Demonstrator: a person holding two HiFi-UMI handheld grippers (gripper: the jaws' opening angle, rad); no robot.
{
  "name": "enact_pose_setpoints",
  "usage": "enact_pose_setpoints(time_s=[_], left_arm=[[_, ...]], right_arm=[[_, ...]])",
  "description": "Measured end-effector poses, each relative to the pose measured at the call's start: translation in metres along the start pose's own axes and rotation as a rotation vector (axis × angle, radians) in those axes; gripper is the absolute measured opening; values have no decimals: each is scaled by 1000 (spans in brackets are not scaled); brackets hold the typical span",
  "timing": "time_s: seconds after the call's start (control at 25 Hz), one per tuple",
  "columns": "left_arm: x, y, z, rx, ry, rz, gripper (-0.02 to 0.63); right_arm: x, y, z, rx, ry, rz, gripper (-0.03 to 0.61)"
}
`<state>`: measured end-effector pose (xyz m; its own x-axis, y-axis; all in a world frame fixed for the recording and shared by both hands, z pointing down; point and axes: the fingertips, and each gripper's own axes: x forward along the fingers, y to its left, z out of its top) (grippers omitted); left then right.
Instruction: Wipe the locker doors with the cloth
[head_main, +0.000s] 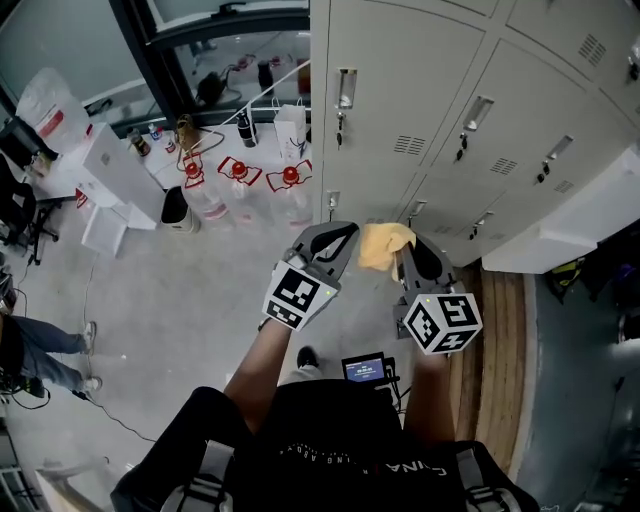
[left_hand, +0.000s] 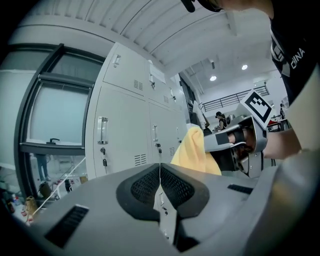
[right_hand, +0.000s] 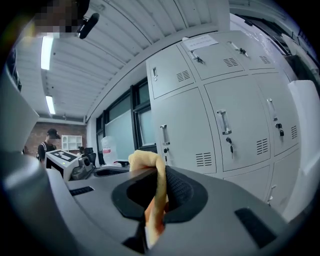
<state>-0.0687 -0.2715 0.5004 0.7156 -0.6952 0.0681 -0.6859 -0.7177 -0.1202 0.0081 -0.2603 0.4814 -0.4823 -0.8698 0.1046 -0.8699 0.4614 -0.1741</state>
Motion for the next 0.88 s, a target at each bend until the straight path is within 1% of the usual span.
enact_pose_setpoints(time_s=[0.12,0.24,0.52,0.76,0.88], left_arm=[[12,1,0,13,1,0,21],[23,-1,9,4,-19,12,21],[40,-3,29,-12,-45,66,21],[53,-10,31,-51,-43,54,21],[56,-11,30,-40,-36,57,21]], right_arm=[[8,-8,4,-3,-5,8,51],[10,-15,16,-25,-16,32,51],[8,-36,41,-58,-32,71,51],[8,-49,43,-61,-23,85,51],[9,-52,42,-57,-21,88,51]])
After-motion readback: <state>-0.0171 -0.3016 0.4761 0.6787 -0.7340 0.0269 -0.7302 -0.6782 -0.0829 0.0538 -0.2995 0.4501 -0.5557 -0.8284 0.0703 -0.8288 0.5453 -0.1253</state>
